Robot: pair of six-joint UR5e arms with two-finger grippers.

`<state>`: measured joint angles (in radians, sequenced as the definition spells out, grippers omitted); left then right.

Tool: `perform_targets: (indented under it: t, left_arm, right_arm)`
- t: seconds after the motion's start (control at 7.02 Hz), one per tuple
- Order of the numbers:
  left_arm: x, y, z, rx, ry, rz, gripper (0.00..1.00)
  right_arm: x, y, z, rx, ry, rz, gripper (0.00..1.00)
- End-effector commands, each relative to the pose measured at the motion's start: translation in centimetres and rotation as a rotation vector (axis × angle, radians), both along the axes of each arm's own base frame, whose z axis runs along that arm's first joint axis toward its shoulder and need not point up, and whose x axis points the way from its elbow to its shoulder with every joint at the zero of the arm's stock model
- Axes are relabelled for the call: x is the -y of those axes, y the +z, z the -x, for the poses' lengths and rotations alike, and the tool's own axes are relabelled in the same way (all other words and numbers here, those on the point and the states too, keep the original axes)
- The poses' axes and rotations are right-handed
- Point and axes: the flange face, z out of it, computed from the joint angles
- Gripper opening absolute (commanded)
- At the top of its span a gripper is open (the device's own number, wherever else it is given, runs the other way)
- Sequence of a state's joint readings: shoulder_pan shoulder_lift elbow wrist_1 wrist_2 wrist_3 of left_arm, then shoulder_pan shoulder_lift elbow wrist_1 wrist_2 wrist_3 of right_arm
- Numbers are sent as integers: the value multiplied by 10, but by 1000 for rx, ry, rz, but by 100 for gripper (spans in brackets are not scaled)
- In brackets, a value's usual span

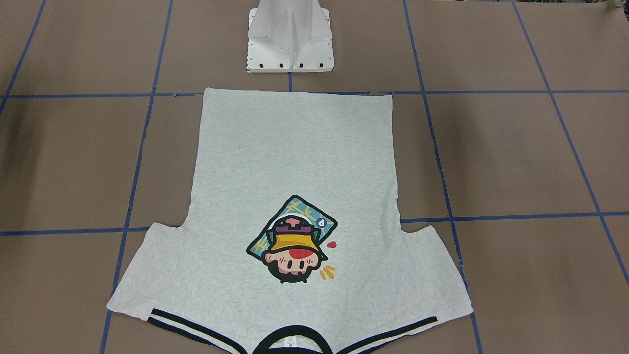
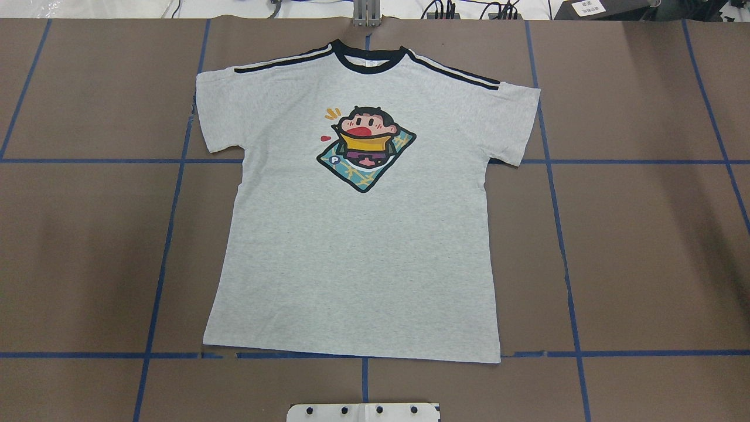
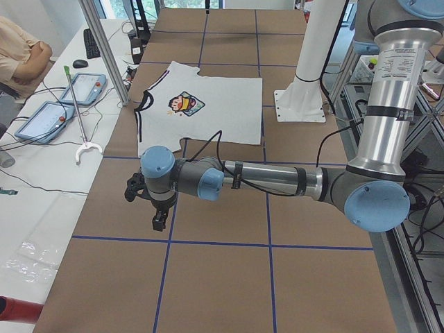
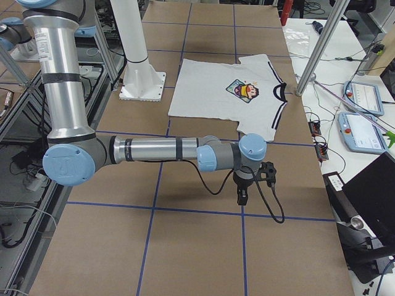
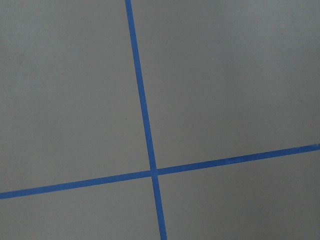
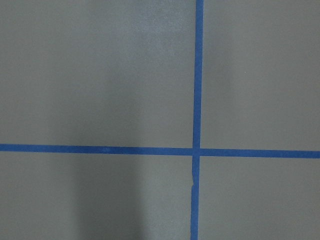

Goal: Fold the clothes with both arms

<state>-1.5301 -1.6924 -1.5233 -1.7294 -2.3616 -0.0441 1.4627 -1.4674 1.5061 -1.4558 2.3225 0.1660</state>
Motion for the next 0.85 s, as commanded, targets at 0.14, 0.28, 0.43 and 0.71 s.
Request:
perform_targets:
  t: [0.14, 0.28, 0.43, 0.71]
  left_arm:
    - [-1, -17, 0, -1, -1, -31, 100]
    - [-1, -15, -1, 7, 1, -31, 100]
    - [0, -18, -1, 10, 1, -37, 100]
    - [0, -13, -1, 8, -1, -26, 100]
  right_arm:
    - [0, -7, 7, 17, -14, -27, 100]
    - [-1, -9, 10, 54, -21, -21, 100]
    - [-2, -8, 12, 80, -28, -19, 100]
    - [-18, -22, 9, 99, -6, -109, 100]
